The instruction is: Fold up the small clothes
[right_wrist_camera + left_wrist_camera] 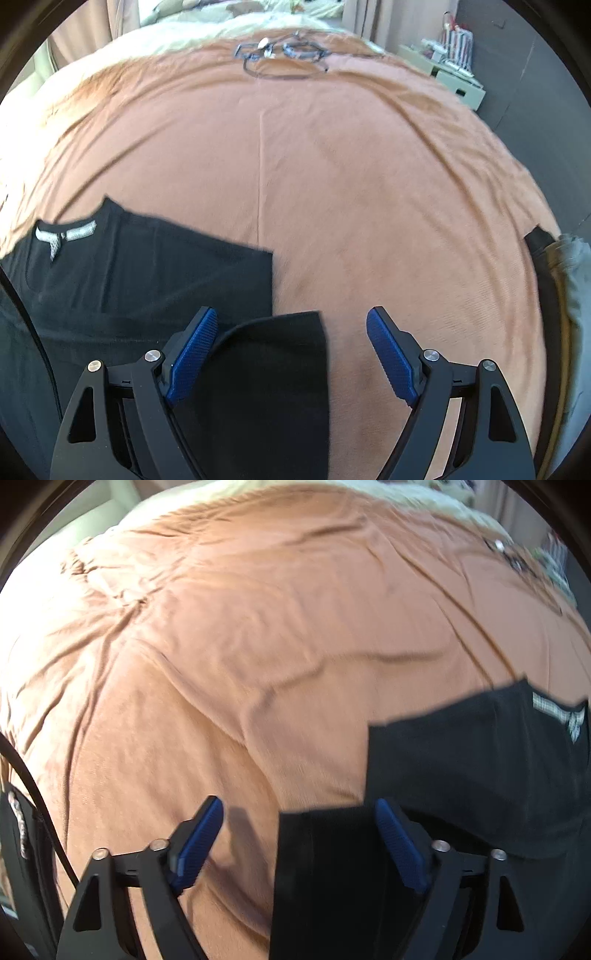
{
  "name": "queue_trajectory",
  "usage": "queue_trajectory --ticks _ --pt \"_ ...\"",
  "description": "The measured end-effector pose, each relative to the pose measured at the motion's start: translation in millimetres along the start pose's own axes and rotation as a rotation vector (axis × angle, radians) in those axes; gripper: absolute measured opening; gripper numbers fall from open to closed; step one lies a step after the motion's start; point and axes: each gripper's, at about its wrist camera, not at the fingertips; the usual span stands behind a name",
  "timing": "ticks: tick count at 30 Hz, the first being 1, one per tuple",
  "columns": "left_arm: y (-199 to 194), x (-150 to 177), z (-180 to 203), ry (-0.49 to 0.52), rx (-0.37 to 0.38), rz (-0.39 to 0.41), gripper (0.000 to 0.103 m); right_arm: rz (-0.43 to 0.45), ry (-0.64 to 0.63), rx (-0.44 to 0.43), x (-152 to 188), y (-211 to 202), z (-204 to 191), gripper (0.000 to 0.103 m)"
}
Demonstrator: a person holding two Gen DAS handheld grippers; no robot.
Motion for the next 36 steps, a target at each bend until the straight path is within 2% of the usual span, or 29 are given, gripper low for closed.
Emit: queue_trajectory --ticks 1,4,6,9,11,12,14,16,18,20,21,22,23,24,25,26,28,36 --pt "-5 -2 -4 -0.014 0.010 0.011 0.075 0.008 0.005 -0.018 1 -4 2 0.081" --pt "-23 4 -6 -0.043 0.069 0.065 0.074 0.005 0.012 -0.085 9 -19 13 0.081" --pt "-34 9 -9 -0.032 0.079 0.082 0.072 0.004 0.013 -0.106 16 -27 23 0.081" --pt "-40 17 -10 -0.016 0.100 0.079 0.068 -0.019 0.007 -0.139 19 -31 39 0.081" --pt "-39 23 -21 -0.009 0.111 0.057 0.060 -0.052 -0.009 -0.153 16 -27 45 0.081" --pt "-37 25 -23 -0.008 0.118 0.046 0.058 -0.072 -0.011 -0.166 20 -21 47 0.078" --pt "-28 26 -21 -0.010 0.135 0.019 0.050 -0.110 -0.005 -0.186 22 -9 52 0.064" --pt "-22 30 -20 -0.017 0.146 -0.007 0.045 -0.132 0.009 -0.208 20 5 57 0.061" --pt "-16 34 -22 -0.028 0.153 -0.022 0.043 -0.144 0.020 -0.250 9 22 59 0.058" --pt "-9 35 -24 -0.039 0.165 -0.032 0.043 -0.154 0.034 -0.274 4 37 62 0.043" --pt "-5 34 -24 -0.045 0.171 -0.037 0.043 -0.154 0.038 -0.285 4 39 64 0.039" --pt "-3 34 -24 -0.048 0.179 -0.037 0.040 -0.151 0.042 -0.300 0 41 62 0.028" --pt "-2 34 -24 -0.051 0.191 -0.033 0.035 -0.146 0.047 -0.326 -2 44 63 0.020" --pt "-1 34 -23 -0.054 0.206 -0.028 0.030 -0.141 0.055 -0.341 -7 41 65 0.007" --pt "-2 35 -22 -0.057 0.229 -0.024 0.017 -0.131 0.065 -0.347 -9 39 68 0.003" --pt "-4 35 -20 -0.055 0.237 -0.020 0.009 -0.114 0.073 -0.349 -8 34 72 0.002" --pt "-13 35 -16 -0.027 0.195 0.002 0.004 -0.080 0.073 -0.361 -4 21 74 0.002" --pt "-62 35 -28 -0.053 0.214 0.097 0.003 0.036 0.064 -0.370 12 -32 78 0.001"
Point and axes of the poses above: each gripper's, at about its wrist camera, not at the fingertips, and y roughly the way its jaws point, z to its right, x to its underside, and after that the axes turned 7 degrees about y, right-handed
